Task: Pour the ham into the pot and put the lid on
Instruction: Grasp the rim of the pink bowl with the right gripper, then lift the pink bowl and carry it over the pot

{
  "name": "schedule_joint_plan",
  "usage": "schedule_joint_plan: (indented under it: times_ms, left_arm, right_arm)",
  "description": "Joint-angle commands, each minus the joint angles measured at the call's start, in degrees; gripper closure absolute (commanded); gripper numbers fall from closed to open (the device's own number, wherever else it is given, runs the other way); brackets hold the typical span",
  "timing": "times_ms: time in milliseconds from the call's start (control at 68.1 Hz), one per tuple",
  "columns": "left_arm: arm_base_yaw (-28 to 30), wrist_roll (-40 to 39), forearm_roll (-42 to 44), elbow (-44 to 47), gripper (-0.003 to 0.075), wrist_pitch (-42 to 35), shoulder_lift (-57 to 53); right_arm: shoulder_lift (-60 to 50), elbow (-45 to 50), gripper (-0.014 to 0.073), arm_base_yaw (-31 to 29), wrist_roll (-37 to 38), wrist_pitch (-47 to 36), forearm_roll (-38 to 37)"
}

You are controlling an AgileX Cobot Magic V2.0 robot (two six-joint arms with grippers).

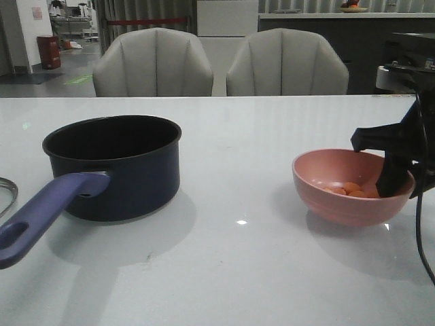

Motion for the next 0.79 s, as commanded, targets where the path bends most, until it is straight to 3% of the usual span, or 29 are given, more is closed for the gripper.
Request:
schedule_joint_plan:
  times_ms: [0,191,397,779]
  left_arm:
    - [-0.49,-0.06,-0.10,-1.51,0.0190,-4.85,0.66]
    - [-0.49,-0.06,-0.10,-1.51,0.0190,-4.85,0.66]
    - [-0.49,-0.06,-0.10,-1.51,0.0190,-4.85,0.66]
    - [-0.49,-0.06,-0.10,-1.51,0.0190,-4.85,0.66]
  right_arm:
    - [-3.02,-1.74,0.0463,-0.07,-0.50,-2.61,0.05]
    - [-3.23,-2.63,0.0465,-0.07,-0.11,-3.49,0.67]
    - [-3.95,-12.76,0.0465,1.40,-1.92,6.78,0.38]
    - [1.07,-37.92,0.0465,15.25,-2.66,21.35,-3.89]
